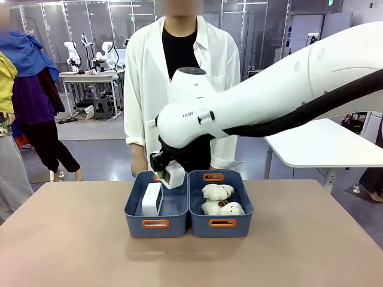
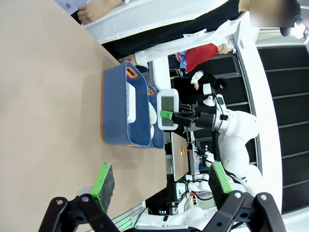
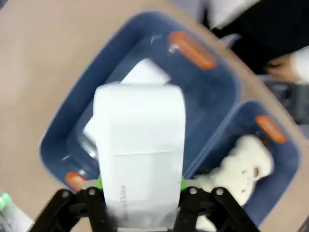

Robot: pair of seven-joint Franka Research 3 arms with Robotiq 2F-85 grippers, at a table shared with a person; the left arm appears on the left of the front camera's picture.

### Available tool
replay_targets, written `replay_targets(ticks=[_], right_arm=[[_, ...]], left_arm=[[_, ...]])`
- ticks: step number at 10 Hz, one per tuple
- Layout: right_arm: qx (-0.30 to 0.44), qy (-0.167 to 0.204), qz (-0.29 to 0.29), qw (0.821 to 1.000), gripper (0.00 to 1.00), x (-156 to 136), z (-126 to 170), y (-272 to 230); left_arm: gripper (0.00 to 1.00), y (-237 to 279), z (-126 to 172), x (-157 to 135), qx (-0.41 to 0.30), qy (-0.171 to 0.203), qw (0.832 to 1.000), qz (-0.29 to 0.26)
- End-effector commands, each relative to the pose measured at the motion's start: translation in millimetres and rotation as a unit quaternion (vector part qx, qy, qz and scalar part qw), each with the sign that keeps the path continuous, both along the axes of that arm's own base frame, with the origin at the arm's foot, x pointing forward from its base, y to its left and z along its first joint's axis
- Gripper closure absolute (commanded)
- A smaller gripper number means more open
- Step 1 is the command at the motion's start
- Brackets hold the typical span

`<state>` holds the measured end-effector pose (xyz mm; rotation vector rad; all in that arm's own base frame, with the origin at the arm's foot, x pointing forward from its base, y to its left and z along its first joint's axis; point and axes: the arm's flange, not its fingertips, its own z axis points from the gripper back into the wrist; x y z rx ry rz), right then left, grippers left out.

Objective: Sort the digital clocks into the basket.
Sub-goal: Pick up the Digital clock from the table and place it into the empty Plastic storage basket.

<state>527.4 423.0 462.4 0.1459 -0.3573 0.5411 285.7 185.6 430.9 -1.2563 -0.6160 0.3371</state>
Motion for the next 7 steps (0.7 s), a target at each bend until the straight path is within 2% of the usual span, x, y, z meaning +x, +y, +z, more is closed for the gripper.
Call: replay_targets(ticks=[1, 4, 6, 7], right_arm=[[-0.020, -0.013, -0.166, 0.986, 0.99, 8, -9, 15], [0.009, 0.063, -0.164, 0.984, 0.99, 18, -34, 1], [0.010, 0.071, -0.155, 0.985, 0.99, 22, -44, -8], [0.015, 0.091, -0.150, 0.984, 0.35, 22, -50, -9]], left_arm=[[0.00, 3, 2, -1, -0.002, -0.011, 1.000, -0.003], [0.00, 3, 2, -1, -0.002, -0.011, 1.000, -0.003], [0.00, 3, 2, -1, -0.002, -0.011, 1.000, -0.003], [0.00, 3, 2, -1, -0.002, -0.011, 1.000, -0.003]])
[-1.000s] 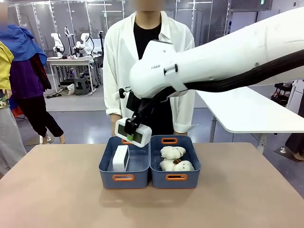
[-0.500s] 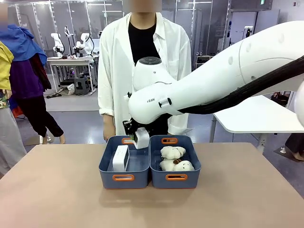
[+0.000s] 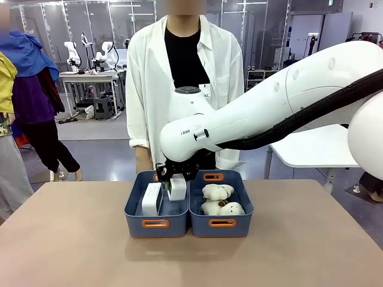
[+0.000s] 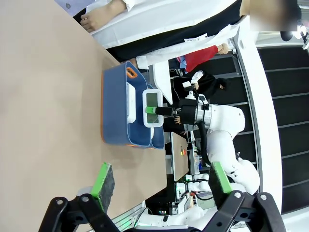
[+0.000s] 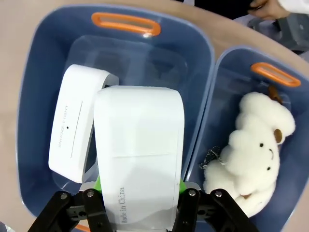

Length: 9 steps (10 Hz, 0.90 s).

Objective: Sort the digital clocks into the basket.
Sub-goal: Pick up the Digital clock from the table and place it into the empty Plastic storage basket.

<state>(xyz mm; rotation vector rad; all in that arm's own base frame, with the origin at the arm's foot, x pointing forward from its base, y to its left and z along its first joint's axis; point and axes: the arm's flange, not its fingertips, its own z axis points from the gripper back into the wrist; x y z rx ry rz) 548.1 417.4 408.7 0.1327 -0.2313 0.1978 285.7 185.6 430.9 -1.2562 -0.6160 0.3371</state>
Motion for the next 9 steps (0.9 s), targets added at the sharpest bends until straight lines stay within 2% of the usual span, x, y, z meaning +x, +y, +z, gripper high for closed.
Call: replay_targets(ticks=[1, 2, 6, 7, 8, 9], right_arm=[[0.017, 0.020, 0.021, 0.999, 0.11, 1, 0, -4], [0.017, 0.025, 0.030, 0.999, 0.00, -1, 0, -4], [0.018, 0.014, 0.043, 0.999, 0.00, -11, 9, -9], [-0.001, 0.021, 0.067, 0.998, 0.00, -18, 11, -15], [0.013, 0.011, 0.035, 0.999, 0.00, -2, 3, 0], [0.013, 0.011, 0.035, 0.999, 0.00, -2, 3, 0]], left_arm=[[0.00, 3, 2, -1, -0.002, -0.011, 1.000, -0.003], [0.00, 3, 2, -1, -0.002, -0.011, 1.000, -0.003], [0.00, 3, 2, -1, -0.002, -0.011, 1.000, -0.003], [0.00, 3, 2, -1, -0.002, -0.011, 1.000, -0.003], [0.00, 3, 2, -1, -0.002, -0.011, 1.000, -0.003], [0.00, 3, 2, -1, -0.002, -0.011, 1.000, -0.003]])
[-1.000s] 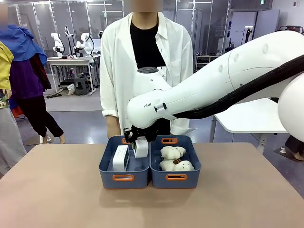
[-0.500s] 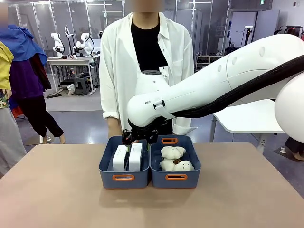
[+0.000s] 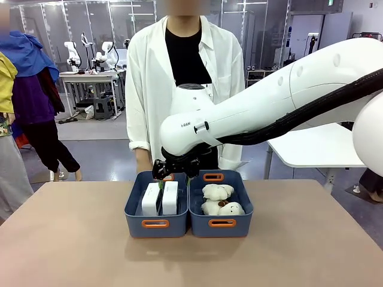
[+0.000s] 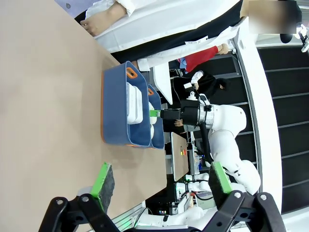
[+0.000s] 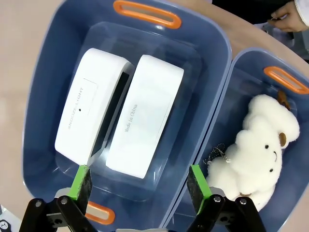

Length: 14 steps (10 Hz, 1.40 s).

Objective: Sort the digital clocks into the basket.
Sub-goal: Pick up the Digital clock from the table and place it into the empty Plastic storage basket.

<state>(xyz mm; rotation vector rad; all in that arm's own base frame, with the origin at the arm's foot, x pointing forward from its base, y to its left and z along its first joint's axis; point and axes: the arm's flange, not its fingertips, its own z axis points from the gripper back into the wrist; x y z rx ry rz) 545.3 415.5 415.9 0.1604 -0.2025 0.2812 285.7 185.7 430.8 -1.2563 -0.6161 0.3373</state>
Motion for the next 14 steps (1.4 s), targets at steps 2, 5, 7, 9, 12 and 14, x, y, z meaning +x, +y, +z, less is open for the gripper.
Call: replay_targets(ticks=[2, 5, 7, 9, 12, 14], right_arm=[[0.005, -0.001, -0.009, 1.000, 0.00, 1, -4, 2], [0.005, -0.001, -0.009, 1.000, 0.00, 1, -4, 2], [0.005, -0.001, -0.009, 1.000, 0.00, 1, -4, 2], [0.005, -0.001, -0.009, 1.000, 0.00, 1, -4, 2], [0.007, 0.027, -0.012, 1.000, 0.00, -14, 34, -16], [0.085, 0.096, -0.005, 0.992, 0.00, -53, 73, -67]], left_arm=[[0.00, 3, 2, -1, -0.002, -0.011, 1.000, -0.003], [0.00, 3, 2, -1, -0.002, -0.011, 1.000, -0.003], [0.00, 3, 2, -1, -0.002, -0.011, 1.000, -0.003], [0.00, 3, 2, -1, -0.002, -0.011, 1.000, -0.003], [0.00, 3, 2, -1, -0.002, -0.011, 1.000, -0.003], [0.00, 3, 2, -1, -0.002, -0.011, 1.000, -0.003]])
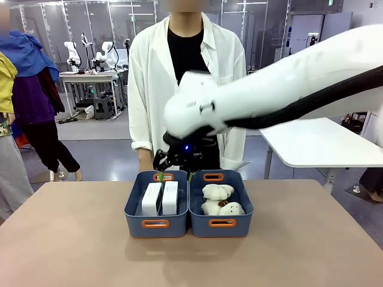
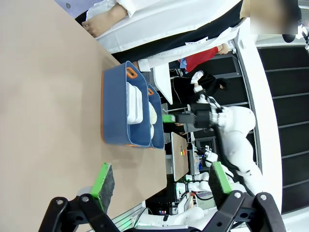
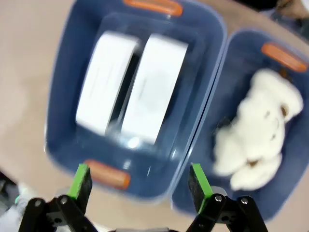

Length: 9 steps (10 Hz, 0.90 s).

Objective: Sort the digital clocks into the basket.
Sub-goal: Pick up the Digital clock from the table and place it into the empty Plastic storage basket.

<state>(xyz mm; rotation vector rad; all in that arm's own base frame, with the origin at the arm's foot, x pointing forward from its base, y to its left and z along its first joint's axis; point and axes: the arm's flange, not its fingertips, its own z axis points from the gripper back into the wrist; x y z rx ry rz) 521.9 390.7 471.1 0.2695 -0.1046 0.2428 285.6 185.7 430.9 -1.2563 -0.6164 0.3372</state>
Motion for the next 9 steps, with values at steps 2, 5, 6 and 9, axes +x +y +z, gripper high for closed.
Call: replay_targets(ticks=[2, 5, 6, 9], right_arm=[[0.103, 0.095, 0.025, 0.990, 0.00, -58, 33, -112], [0.324, 0.155, -0.015, 0.933, 0.00, -82, 21, -240], [0.395, 0.155, -0.015, 0.905, 0.00, -94, 11, -284], [0.535, 0.125, -0.016, 0.836, 0.00, -157, -12, -421]], left_arm=[[0.00, 3, 2, -1, -0.002, -0.011, 1.000, -0.003], [0.00, 3, 2, -1, -0.002, -0.011, 1.000, -0.003], [0.00, 3, 2, -1, -0.002, -0.011, 1.000, -0.003], [0.00, 3, 2, -1, -0.002, -0.011, 1.000, -0.003]])
